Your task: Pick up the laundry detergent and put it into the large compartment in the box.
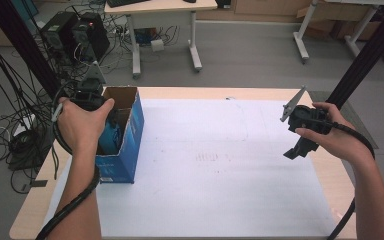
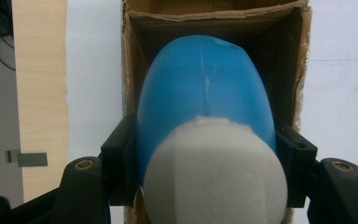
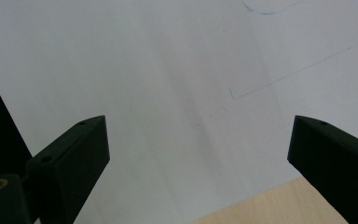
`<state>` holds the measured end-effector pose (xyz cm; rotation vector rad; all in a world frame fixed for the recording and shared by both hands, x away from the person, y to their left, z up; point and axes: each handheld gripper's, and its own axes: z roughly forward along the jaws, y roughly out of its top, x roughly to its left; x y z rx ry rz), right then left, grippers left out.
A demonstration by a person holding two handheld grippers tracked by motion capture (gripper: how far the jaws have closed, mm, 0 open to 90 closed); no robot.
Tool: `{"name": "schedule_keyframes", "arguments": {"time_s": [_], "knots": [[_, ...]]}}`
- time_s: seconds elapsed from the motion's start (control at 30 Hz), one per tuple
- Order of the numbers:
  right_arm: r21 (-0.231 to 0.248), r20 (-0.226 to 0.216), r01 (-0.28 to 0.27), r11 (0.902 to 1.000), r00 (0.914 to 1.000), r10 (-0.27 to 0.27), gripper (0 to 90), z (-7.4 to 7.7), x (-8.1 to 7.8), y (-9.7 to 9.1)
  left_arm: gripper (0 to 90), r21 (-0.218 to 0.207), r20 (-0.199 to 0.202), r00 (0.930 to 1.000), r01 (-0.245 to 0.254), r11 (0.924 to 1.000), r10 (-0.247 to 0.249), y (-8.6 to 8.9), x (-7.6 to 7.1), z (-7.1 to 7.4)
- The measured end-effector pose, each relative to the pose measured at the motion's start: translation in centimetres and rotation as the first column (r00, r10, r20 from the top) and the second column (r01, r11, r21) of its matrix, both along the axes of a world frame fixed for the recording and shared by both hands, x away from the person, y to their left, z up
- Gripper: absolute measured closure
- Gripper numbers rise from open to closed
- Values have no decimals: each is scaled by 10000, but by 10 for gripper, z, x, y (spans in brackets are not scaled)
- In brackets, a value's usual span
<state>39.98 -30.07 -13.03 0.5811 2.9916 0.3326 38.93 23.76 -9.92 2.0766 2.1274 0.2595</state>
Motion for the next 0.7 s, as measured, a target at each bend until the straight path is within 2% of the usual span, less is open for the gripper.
{"name": "schedule_keyframes", "arguments": {"time_s": [0.7], "knots": [[-77, -74, -46, 10000, 10000, 46, 54, -3, 2, 4, 382, -73, -118, 9999, -56, 10000, 55, -1, 2, -26]]}}
